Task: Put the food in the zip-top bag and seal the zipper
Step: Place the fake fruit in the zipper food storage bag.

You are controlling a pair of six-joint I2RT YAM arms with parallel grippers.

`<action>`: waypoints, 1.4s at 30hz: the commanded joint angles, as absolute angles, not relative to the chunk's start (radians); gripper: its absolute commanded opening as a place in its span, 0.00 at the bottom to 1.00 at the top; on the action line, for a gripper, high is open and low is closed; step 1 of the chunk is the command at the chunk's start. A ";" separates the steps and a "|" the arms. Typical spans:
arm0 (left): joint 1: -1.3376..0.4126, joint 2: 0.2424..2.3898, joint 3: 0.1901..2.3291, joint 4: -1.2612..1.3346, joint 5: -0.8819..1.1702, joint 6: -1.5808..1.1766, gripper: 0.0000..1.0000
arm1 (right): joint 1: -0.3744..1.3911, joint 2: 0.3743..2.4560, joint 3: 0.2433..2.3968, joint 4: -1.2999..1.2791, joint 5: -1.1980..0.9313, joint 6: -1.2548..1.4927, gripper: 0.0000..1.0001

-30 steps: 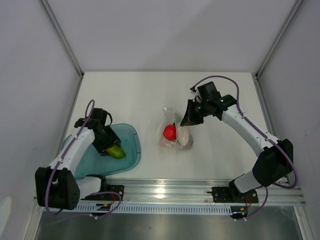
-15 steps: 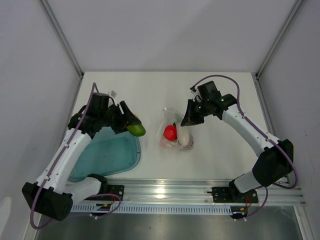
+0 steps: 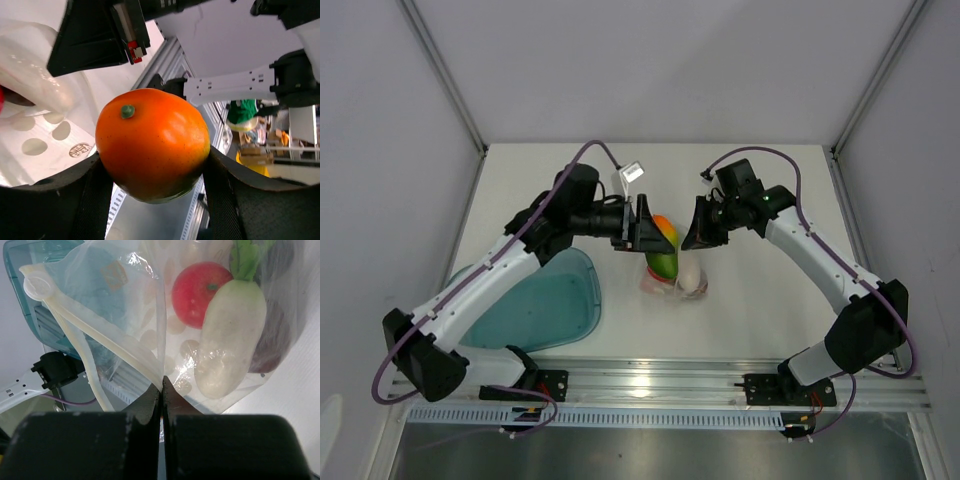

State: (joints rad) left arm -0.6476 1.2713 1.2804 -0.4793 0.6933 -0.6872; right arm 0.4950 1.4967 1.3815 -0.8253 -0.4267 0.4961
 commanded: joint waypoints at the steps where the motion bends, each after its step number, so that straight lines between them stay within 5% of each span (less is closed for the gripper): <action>1: -0.684 1.318 1.321 -0.428 0.796 -0.634 0.01 | 0.502 1.465 1.427 -0.844 -0.422 0.482 0.00; 8: -0.692 1.368 1.287 -0.436 0.726 -0.554 0.11 | 0.502 1.444 1.430 -0.859 -0.411 0.477 0.00; 17: -0.693 1.486 1.304 -0.538 0.737 -0.569 0.01 | 0.500 1.416 1.428 -0.884 -0.390 0.472 0.00; 30: -0.692 1.606 1.497 -0.834 0.462 -0.552 0.03 | 0.500 1.414 1.430 -0.887 -0.390 0.472 0.00; 33: -0.692 1.649 1.557 -0.871 0.454 -0.538 0.19 | 0.500 1.419 1.437 -0.887 -0.393 0.474 0.00; 35: -0.692 1.669 1.581 -0.894 0.440 -0.532 0.40 | 0.502 1.420 1.445 -0.890 -0.391 0.476 0.00; 39: -0.692 1.698 1.617 -0.926 0.428 -0.500 0.61 | 0.500 1.424 1.454 -0.890 -0.393 0.477 0.00; 40: -0.693 1.701 1.630 -0.930 0.431 -0.496 0.70 | 0.500 1.427 1.456 -0.890 -0.393 0.482 0.00; 41: -0.693 1.703 1.634 -0.928 0.436 -0.489 0.96 | 0.500 1.428 1.457 -0.888 -0.393 0.482 0.00; 42: -0.693 1.700 1.640 -0.928 0.434 -0.483 1.00 | 0.500 1.431 1.460 -0.887 -0.393 0.483 0.00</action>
